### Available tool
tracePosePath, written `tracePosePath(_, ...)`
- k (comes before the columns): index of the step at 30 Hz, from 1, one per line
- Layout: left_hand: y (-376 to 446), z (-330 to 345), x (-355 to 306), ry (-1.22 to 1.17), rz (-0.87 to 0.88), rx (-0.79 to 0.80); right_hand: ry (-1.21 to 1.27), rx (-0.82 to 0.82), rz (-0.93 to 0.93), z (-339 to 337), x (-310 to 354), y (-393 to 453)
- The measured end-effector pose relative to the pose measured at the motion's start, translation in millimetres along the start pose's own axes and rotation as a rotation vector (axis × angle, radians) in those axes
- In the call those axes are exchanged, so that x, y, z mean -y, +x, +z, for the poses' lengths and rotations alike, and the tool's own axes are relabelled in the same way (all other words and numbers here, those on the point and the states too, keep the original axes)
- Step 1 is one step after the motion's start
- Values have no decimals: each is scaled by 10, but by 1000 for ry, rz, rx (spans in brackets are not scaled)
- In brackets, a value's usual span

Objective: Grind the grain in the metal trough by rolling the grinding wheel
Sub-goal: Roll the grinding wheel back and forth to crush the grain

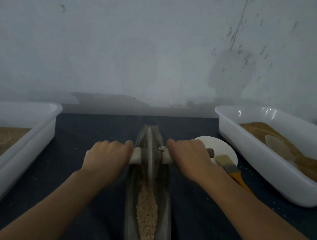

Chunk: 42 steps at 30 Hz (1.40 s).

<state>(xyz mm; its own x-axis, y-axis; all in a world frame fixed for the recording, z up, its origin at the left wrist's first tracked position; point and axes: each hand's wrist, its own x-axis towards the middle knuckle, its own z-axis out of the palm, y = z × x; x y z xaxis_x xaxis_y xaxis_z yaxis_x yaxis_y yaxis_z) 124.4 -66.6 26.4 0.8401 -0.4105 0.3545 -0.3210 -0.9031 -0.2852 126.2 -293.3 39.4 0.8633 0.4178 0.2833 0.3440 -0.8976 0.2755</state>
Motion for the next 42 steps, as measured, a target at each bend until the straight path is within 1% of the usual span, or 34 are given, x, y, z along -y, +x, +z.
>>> tracePosePath(4, -349, -109, -18, -88, 74, 59, 63, 66, -52, -163, 113, -387)
tracePosePath(7, -583, -180, -48, -95, 166, 25, 73, 89, -85, -246, 191, -584)
tracePosePath(8, -596, -190, -50, -97, 169, 11, 62, 82, -87, -242, 203, -583)
tracePosePath(11, -462, -109, -37, -72, 104, 47, 20, 56, -51, -190, 181, -415)
tracePosePath(15, -114, 42, -2, -12, 16, -43, -14, 20, -3, -46, 46, -52)
tracePosePath(18, 17, 45, 15, -14, -19, -28, -11, 1, 5, -35, 9, 57)
tracePosePath(22, -227, -29, -6, -96, 19, 13, 43, 30, -62, -113, 64, -223)
tracePosePath(24, -400, -107, -47, -119, 105, 9, 18, 47, -109, -141, 117, -430)
tracePosePath(26, -510, -189, -61, -116, 166, -13, -12, 42, -102, -175, 144, -527)
tracePosePath(28, -490, -167, -47, -95, 146, -6, 7, 67, -62, -156, 144, -488)
tracePosePath(30, -376, -139, -46, -53, 114, 52, 1, 55, -21, -102, 108, -363)
tracePosePath(32, -221, -18, -32, -8, 44, -5, -41, 39, -10, -28, 51, -191)
tracePosePath(35, -31, 36, -4, -20, -25, -22, -56, 17, -4, 25, -22, 30)
tracePosePath(38, -53, -41, -15, -43, 2, -1, 0, 54, -3, -30, -17, -23)
tracePosePath(42, -438, -154, -39, -134, 80, 89, 80, 166, -50, -183, 129, -464)
